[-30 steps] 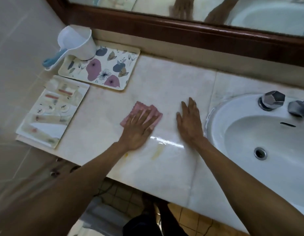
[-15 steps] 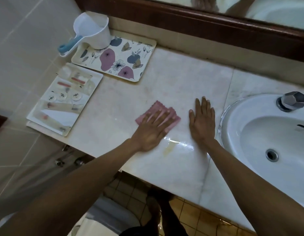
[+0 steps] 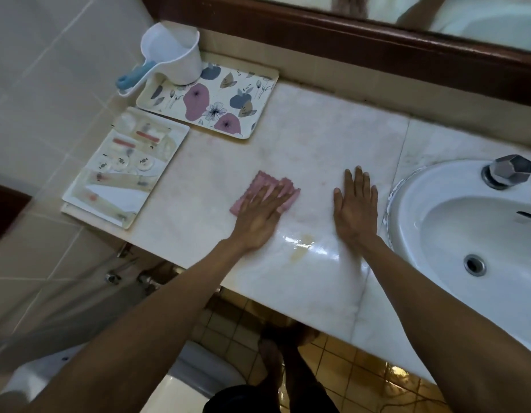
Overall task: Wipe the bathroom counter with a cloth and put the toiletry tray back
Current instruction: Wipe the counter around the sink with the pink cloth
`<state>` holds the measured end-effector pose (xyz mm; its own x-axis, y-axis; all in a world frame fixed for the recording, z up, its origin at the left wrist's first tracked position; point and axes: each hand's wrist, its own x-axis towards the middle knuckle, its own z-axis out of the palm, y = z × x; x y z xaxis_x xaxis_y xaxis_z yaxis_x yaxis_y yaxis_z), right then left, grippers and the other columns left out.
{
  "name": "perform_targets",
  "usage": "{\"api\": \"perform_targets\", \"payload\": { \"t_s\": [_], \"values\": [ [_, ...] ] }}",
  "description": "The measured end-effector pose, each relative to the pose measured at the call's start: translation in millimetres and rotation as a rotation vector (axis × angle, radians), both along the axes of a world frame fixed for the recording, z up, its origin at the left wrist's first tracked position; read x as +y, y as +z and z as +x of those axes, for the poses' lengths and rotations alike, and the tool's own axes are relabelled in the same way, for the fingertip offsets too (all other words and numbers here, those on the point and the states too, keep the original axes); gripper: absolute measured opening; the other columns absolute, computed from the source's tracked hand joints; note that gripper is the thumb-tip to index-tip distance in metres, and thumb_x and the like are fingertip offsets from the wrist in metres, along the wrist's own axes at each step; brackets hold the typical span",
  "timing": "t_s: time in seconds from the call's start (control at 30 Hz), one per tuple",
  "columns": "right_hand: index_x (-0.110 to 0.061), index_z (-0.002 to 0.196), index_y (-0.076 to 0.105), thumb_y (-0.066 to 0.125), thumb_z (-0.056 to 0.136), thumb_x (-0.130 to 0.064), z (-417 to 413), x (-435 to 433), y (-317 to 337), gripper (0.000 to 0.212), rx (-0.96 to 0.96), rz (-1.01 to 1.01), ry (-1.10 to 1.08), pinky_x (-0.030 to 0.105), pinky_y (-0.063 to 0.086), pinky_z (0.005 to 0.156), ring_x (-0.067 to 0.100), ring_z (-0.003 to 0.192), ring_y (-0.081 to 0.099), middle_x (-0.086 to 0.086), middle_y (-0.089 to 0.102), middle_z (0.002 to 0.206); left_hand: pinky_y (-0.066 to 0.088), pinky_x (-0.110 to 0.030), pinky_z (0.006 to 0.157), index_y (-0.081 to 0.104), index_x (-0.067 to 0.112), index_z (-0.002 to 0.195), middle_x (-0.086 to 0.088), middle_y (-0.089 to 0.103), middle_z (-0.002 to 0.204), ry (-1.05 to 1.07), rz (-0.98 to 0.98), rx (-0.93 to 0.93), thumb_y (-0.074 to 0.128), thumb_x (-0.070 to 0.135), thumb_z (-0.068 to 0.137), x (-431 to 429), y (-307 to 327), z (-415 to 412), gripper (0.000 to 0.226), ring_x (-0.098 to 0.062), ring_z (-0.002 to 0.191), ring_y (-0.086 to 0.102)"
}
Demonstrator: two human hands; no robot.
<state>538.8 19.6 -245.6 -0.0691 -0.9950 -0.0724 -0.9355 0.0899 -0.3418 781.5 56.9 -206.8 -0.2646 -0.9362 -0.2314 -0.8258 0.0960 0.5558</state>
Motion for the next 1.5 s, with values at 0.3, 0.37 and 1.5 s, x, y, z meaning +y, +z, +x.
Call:
{"api": "perform_targets", "payload": {
  "t_s": [0.3, 0.37, 1.5],
  "values": [
    [-0.015, 0.159, 0.015, 0.028, 0.106, -0.040, 4, 19, 8, 0.060, -0.064, 0.077, -0.015, 0.045, 0.000, 0.125, 0.024, 0.155, 0.000, 0.007, 0.004, 0.168, 0.005, -0.056, 0.129, 0.006, 0.043, 0.165, 0.011, 0.000, 0.175, -0.167, -0.145, -0.265, 0.014, 0.048, 0.110, 44, -14, 103, 0.055, -0.016, 0.163, -0.003],
    [-0.014, 0.159, 0.016, 0.029, 0.106, -0.039, 6, 26, 7, 0.060, -0.061, 0.061, -0.014, 0.046, 0.001, 0.125, 0.025, 0.155, 0.001, 0.008, 0.005, 0.168, 0.010, -0.059, 0.128, 0.003, 0.044, 0.165, 0.007, 0.004, 0.176, 0.073, -0.164, -0.318, 0.008, 0.048, 0.109, 20, -20, 86, 0.056, -0.023, 0.163, 0.005],
    [-0.016, 0.158, 0.023, 0.028, 0.106, -0.028, -1, 54, 5, 0.053, -0.094, 0.004, 0.032, 0.045, 0.005, 0.125, 0.024, 0.155, 0.006, 0.007, 0.011, 0.167, 0.015, -0.063, 0.125, 0.019, 0.038, 0.164, -0.005, 0.016, 0.174, 0.022, -0.178, -0.337, 0.019, 0.046, 0.108, 31, -19, -2, 0.057, -0.034, 0.159, 0.018]
  ]
}}
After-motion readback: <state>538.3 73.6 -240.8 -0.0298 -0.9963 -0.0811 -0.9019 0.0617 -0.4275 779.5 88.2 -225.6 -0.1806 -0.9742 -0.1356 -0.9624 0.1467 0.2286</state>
